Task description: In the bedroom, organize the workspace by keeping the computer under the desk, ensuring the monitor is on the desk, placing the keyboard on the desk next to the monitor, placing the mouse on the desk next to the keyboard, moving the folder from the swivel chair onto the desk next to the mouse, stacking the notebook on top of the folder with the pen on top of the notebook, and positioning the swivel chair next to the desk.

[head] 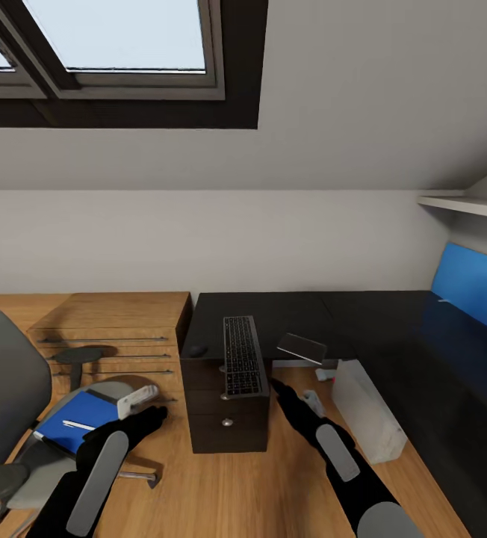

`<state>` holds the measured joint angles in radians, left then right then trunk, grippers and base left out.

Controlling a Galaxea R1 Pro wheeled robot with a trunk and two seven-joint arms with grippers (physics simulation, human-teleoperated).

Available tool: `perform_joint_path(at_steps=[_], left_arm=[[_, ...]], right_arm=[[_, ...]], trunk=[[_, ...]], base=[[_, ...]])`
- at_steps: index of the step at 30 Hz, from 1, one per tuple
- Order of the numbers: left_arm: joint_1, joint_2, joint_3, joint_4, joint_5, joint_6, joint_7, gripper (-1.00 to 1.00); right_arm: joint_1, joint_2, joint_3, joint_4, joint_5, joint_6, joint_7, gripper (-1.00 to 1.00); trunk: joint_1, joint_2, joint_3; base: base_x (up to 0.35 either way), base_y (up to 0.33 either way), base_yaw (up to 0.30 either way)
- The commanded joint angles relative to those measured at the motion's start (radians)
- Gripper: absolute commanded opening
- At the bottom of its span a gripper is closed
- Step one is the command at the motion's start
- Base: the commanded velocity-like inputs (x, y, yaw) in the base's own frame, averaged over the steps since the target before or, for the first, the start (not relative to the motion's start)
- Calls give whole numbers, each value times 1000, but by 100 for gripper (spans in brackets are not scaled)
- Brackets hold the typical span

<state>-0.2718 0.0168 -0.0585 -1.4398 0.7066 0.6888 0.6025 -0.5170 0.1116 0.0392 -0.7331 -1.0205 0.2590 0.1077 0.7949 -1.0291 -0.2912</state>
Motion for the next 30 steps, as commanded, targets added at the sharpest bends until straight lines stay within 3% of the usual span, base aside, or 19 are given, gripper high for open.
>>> perform_joint_path(at_steps=[1, 6, 10, 27, 30], left_arm=[[-1, 1, -2, -3, 10, 1, 10, 100], [-1, 0, -4, -38, 11, 2, 10, 100], [-1, -1, -4, -69, 11, 3, 10, 100], [-1, -1, -45, -74, 11, 2, 16, 100], [-1, -4, -47, -66, 11, 30, 16, 100]], right_arm=[[0, -1, -1, 0, -9, 10, 15, 100], [0, -9, -2, 2, -19, 31, 85, 100], [2, -13, -2, 3, -20, 33, 186, 100], [6, -6, 12, 57, -10, 38, 234, 100], [16, 2, 45, 62, -9, 35, 237, 100]], trunk=[[0, -1, -1], [4, -8, -4], [19, -36, -17], [84, -155, -70], [96, -176, -80]], base=[[0, 0, 0], [0, 0, 0], [0, 0, 0], [0, 0, 0], [0, 0, 0]])
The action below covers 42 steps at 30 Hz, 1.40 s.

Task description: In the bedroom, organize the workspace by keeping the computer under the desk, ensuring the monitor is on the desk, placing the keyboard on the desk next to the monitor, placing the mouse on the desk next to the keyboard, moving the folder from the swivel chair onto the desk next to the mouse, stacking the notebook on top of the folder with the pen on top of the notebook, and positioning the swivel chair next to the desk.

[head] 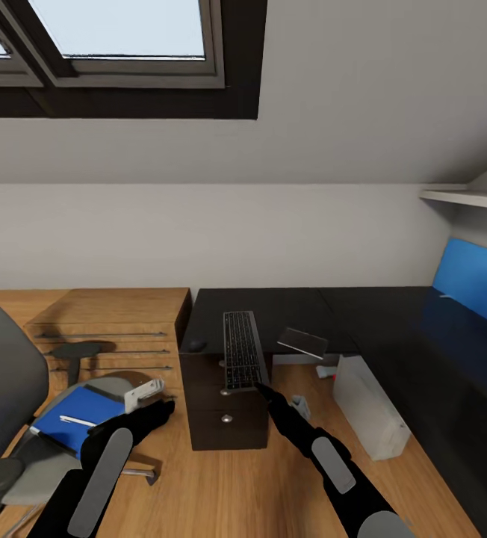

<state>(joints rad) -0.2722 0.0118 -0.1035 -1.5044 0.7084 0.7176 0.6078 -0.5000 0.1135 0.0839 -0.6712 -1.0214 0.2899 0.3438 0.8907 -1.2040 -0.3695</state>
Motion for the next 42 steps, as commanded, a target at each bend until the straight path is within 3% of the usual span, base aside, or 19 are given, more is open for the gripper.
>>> perform_joint_path(at_steps=[1, 14, 18, 19, 22, 42], left_arm=[[-1, 1, -2, 0, 10, 8, 10, 100], [-1, -3, -4, 4, 10, 20, 11, 100], [-1, -3, -36, 4, 9, 20, 11, 100], [-1, -1, -71, 4, 8, 20, 11, 100], [-1, 0, -106, 4, 8, 20, 12, 100], [-1, 2, -113, 4, 5, 16, 13, 100]], right_arm=[[0, 0, 1, 0, -8, 3, 1, 100], [1, -3, 4, 2, -6, 0, 1, 100], [0, -3, 4, 3, -5, -2, 0, 100], [0, -3, 4, 6, -5, -3, 0, 100], [0, -3, 4, 13, -5, -3, -1, 100], [0, -20, -3, 16, -7, -58, -2, 100]], trunk=[[4, -8, -4], [54, -99, -45], [69, -127, -58], [73, -134, -61], [84, -155, -70], [161, -295, -133]], base=[[0, 0, 0], [0, 205, 0], [0, 201, 0], [0, 72, 0], [0, 32, 0], [0, 1, 0]])
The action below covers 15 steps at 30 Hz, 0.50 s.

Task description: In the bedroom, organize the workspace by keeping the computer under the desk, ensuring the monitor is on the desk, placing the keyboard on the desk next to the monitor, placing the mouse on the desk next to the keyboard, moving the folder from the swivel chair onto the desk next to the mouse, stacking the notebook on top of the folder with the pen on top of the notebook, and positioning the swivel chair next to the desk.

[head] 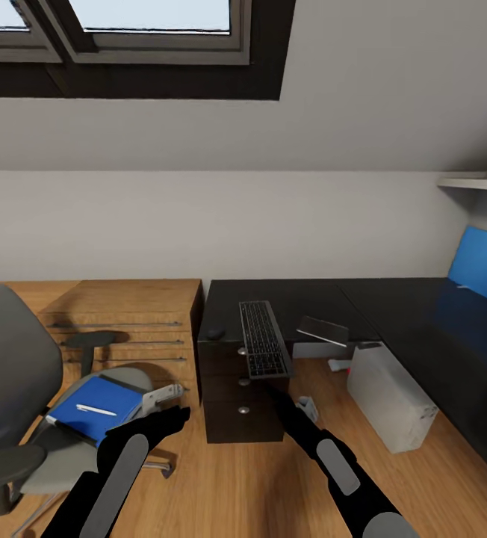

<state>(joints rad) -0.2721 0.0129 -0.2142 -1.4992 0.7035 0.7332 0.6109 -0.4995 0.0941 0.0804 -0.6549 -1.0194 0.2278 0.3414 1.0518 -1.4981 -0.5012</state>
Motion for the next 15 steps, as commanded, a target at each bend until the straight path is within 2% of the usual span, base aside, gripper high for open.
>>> perform_joint_path(at_steps=[1, 9, 10, 15], left_arm=[[-1, 1, -2, -1, 10, 0, 10, 100], [-1, 1, -2, -1, 10, 0, 10, 100], [-1, 1, -2, -1, 9, 0, 10, 100], [-1, 2, -2, -1, 8, 1, 10, 100]], right_arm=[[0, -5, -1, 0, -10, 5, 0, 100], [-1, -17, -11, -1, -13, 5, -4, 100], [-1, -23, -35, -3, -14, 8, -4, 100], [-2, -45, -81, -2, -14, 15, -6, 100]], trunk=[[4, -8, -4], [35, -64, -29], [38, -71, -32], [58, -106, -48]], base=[[0, 0, 0], [0, 0, 0], [0, 0, 0], [0, 0, 0]])
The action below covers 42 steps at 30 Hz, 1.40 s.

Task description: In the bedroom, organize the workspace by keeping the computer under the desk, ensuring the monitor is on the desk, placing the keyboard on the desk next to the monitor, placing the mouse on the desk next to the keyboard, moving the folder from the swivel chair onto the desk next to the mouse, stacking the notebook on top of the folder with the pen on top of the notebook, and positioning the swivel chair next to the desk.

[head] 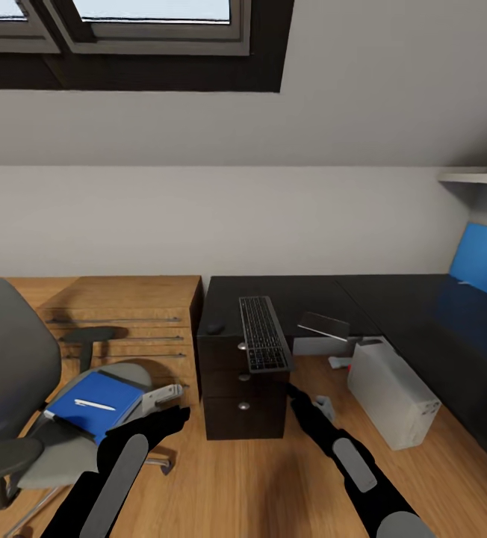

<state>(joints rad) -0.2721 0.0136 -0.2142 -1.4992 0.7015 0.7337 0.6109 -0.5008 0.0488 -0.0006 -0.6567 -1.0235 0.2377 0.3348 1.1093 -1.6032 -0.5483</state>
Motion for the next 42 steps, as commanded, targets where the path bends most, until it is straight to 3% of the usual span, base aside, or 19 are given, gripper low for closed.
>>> perform_joint_path(at_steps=[1, 7, 32, 42], left_arm=[[-1, 1, -2, -1, 10, 0, 10, 100], [-1, 3, -2, -3, 10, 1, 10, 100], [-1, 5, 1, -3, 9, 1, 12, 100], [-1, 5, -1, 0, 15, 2, 11, 100]], right_arm=[[-1, -1, -3, 0, -11, 8, 1, 100], [-1, -8, -13, -1, -13, 46, 2, 100], [-1, -8, -9, -13, -15, 53, 7, 100], [-1, -2, -9, -79, -15, 51, 8, 100]], trunk=[[4, -8, -4], [27, -50, -23], [123, -225, -101], [123, -225, -101]], base=[[0, 0, 0], [0, 0, 0], [0, 0, 0], [0, 0, 0]])
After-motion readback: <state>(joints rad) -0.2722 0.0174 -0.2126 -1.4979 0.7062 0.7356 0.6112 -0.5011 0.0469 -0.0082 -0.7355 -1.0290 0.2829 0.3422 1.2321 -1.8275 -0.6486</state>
